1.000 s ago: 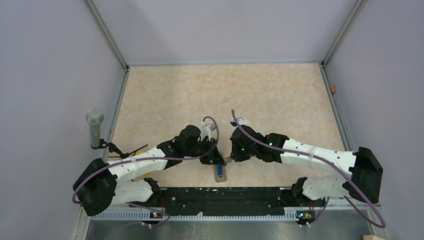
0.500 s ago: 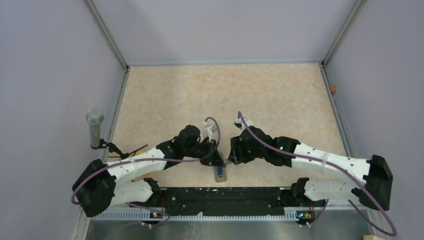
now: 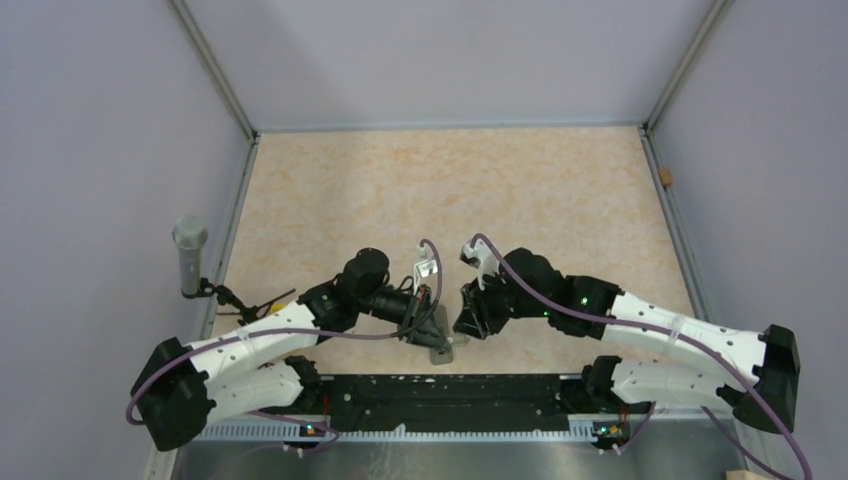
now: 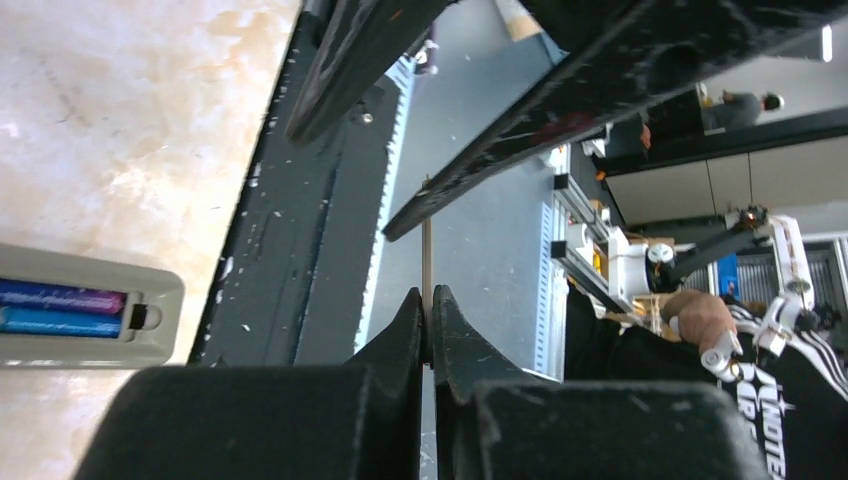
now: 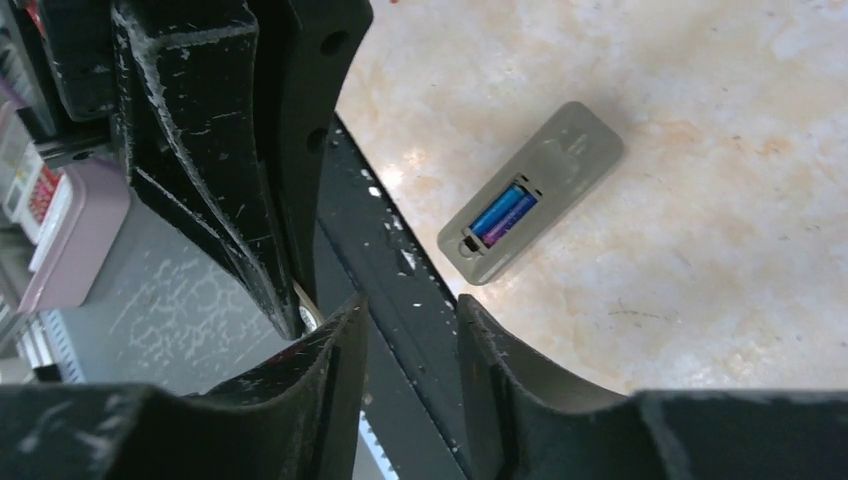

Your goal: Load the batteries into the remote control

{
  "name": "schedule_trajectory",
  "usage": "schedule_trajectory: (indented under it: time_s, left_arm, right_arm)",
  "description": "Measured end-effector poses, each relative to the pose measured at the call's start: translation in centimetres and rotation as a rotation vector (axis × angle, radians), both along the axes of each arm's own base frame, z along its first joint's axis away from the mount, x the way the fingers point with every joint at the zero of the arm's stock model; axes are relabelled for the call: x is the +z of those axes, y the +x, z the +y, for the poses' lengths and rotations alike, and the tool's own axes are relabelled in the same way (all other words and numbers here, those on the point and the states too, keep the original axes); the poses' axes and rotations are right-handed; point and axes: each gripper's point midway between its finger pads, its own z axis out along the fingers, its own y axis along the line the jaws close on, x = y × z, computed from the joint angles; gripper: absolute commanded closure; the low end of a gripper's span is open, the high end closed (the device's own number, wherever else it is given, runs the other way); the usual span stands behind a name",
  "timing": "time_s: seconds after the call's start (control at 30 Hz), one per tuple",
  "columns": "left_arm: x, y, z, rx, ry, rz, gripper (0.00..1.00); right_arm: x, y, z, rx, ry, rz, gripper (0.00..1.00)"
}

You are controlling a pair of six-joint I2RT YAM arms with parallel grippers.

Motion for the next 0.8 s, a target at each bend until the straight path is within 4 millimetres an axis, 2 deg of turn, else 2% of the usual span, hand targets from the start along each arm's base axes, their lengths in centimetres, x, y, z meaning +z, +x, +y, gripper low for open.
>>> schedule_trajectory:
  time_s: [0.13,0.3,0.8]
  left_arm:
    - [1.3,-1.0,0.0,-0.056,-0.055,-0.009,1.0]
    - [1.9,-1.6,-0.1,-0.088,-0.08,-0.014,1.0]
    - [1.9,-2.7,-0.3,-0.128,-0.086,-0.016,1.0]
  right_arm:
    - [0.8,-1.0,0.8,0.079,0.047,0.005,0.68]
    - [2.1,-2.0,1.7,0.154,0.118,0.008,0.68]
    - [6.0,-3.7,0.5,0.195,0.246,-0.02,0.67]
